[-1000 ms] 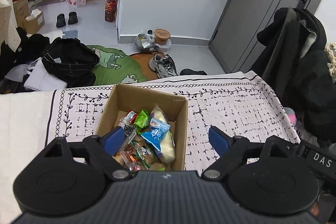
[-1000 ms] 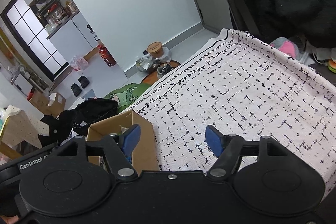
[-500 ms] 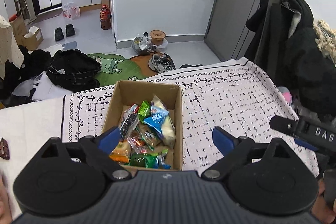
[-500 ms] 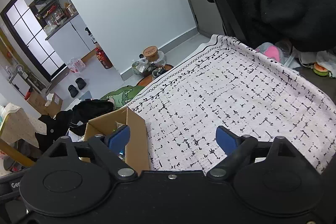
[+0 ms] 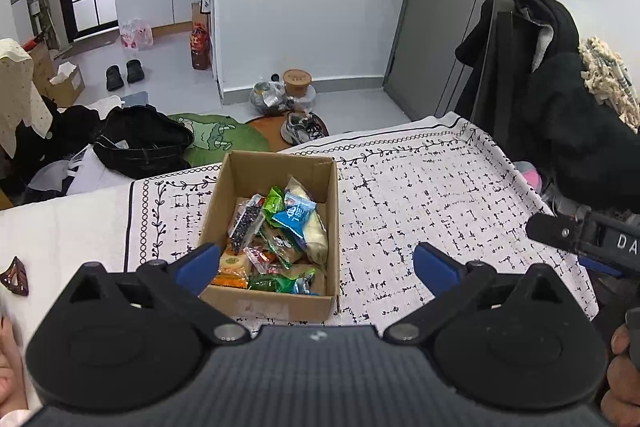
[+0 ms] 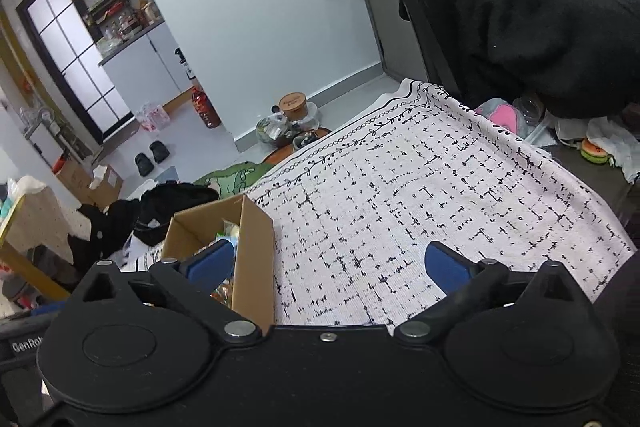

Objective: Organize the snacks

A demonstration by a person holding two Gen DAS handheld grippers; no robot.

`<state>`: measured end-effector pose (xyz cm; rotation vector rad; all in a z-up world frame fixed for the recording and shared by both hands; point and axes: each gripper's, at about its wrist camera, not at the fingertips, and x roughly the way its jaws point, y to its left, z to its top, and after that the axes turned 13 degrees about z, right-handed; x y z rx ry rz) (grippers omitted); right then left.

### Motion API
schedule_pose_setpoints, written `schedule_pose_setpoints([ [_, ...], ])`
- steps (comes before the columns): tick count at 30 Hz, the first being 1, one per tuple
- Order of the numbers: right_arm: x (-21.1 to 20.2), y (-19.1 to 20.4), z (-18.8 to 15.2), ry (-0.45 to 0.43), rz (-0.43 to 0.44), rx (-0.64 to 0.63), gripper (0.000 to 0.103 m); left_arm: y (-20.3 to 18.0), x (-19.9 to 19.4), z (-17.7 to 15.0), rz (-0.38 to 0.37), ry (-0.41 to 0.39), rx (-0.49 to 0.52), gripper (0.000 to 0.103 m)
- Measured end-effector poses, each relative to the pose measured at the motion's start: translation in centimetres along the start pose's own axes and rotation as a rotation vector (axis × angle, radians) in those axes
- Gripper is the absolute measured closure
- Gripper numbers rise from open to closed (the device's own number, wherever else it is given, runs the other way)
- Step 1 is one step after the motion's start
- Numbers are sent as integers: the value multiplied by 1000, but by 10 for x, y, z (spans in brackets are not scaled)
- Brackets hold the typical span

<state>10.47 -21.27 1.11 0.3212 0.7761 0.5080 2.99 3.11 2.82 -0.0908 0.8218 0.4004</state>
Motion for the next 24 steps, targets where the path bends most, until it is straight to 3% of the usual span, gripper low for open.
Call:
schedule_pose_setpoints([
  [13, -20, 3, -19, 16, 15, -27, 0, 9, -31, -14, 20, -54, 35, 0],
  [24, -24, 13, -33, 39, 15, -62, 0, 10, -37, -25, 18, -45, 69, 0],
])
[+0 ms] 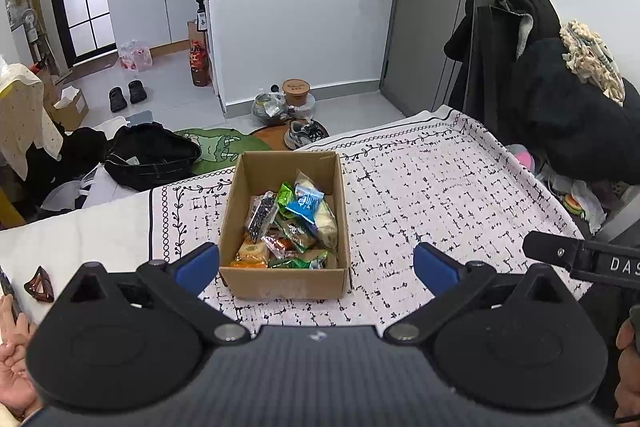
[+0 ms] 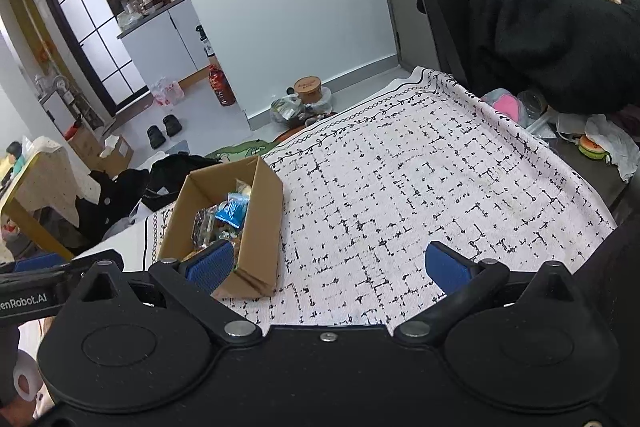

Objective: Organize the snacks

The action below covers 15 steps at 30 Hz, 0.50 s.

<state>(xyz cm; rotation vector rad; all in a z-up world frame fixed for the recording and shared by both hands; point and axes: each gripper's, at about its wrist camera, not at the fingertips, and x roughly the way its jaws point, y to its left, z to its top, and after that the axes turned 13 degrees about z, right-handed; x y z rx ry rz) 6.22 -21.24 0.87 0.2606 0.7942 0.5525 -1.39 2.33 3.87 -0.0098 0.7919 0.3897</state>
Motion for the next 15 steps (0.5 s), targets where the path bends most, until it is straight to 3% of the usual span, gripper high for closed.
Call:
schedule_pose_setpoints([
  [15, 2, 9, -10, -17, -38, -33, 0, 4, 8, -12, -19, 25, 8, 0],
])
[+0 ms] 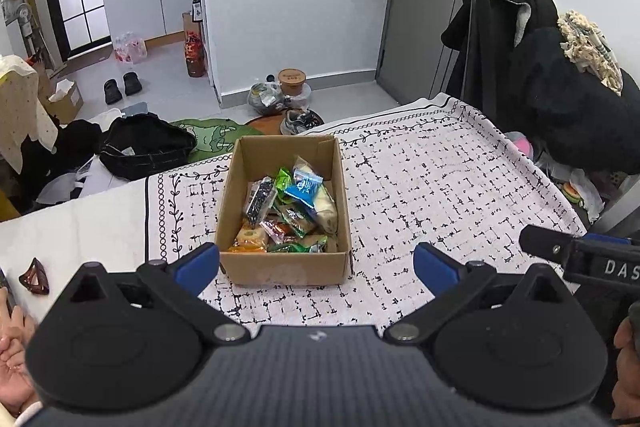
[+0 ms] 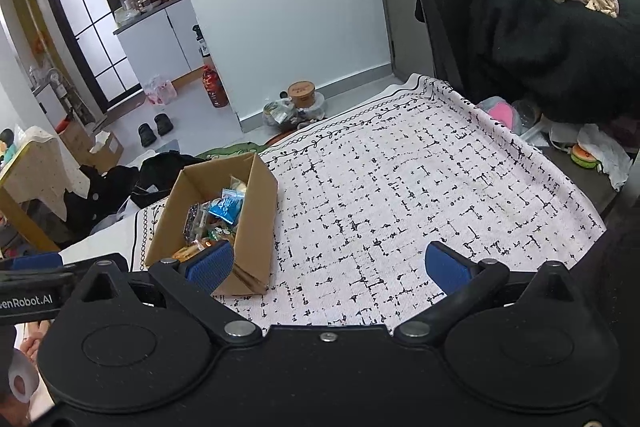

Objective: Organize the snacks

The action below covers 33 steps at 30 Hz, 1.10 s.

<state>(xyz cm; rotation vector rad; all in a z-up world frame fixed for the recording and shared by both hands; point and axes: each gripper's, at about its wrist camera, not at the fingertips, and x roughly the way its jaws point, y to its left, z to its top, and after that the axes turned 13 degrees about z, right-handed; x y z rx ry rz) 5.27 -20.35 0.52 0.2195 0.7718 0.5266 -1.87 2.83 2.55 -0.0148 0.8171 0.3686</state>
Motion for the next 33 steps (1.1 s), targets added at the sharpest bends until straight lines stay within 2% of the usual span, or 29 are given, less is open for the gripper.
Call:
schedule_pose_setpoints([
  [33, -2, 3, -1, 1, -16, -19, 0, -6, 5, -5, -1, 14, 23, 0],
])
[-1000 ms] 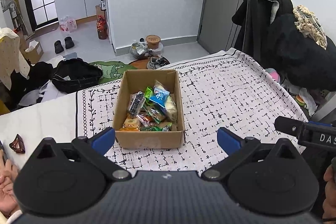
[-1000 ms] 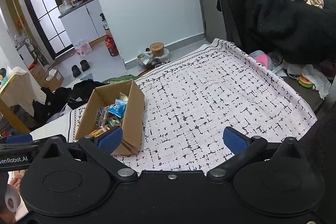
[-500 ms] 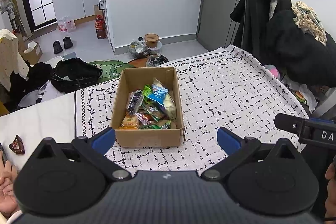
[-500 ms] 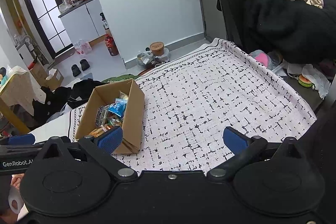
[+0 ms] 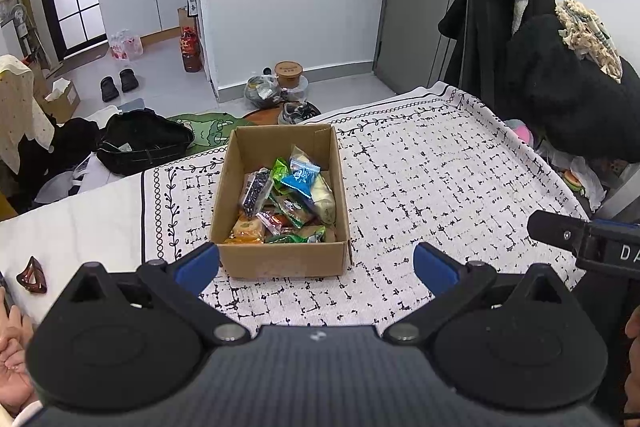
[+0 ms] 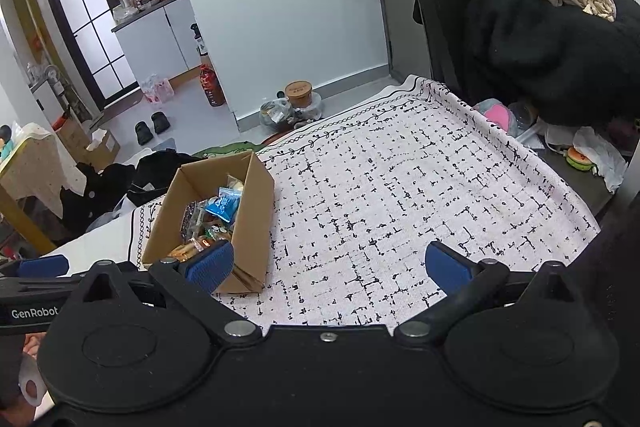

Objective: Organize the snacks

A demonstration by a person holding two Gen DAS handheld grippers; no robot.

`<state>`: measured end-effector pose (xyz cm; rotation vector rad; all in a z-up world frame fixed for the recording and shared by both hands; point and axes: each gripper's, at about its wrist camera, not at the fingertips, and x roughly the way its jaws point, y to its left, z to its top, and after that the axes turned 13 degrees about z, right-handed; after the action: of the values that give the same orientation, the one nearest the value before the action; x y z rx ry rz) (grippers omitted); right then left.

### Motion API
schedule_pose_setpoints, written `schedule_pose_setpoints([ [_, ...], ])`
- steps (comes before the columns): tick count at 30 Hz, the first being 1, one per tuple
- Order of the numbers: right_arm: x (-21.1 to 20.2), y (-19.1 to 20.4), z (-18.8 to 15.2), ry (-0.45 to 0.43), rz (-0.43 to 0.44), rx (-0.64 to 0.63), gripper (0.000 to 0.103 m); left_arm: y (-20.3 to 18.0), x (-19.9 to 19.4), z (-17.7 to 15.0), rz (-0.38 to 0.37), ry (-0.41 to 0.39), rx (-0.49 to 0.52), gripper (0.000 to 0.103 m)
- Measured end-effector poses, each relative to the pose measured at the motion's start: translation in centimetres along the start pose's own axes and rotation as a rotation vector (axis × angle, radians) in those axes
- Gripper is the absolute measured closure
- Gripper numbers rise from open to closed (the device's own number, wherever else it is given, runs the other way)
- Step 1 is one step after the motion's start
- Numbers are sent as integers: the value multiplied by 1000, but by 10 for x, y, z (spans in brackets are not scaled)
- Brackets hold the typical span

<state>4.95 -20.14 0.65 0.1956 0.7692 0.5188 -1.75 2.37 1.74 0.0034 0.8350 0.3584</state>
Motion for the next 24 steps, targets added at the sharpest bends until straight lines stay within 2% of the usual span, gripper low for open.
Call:
schedule_pose_setpoints([
  [24, 0, -1, 0, 5, -13, 3, 0, -1, 1, -1, 7, 2, 6, 0],
])
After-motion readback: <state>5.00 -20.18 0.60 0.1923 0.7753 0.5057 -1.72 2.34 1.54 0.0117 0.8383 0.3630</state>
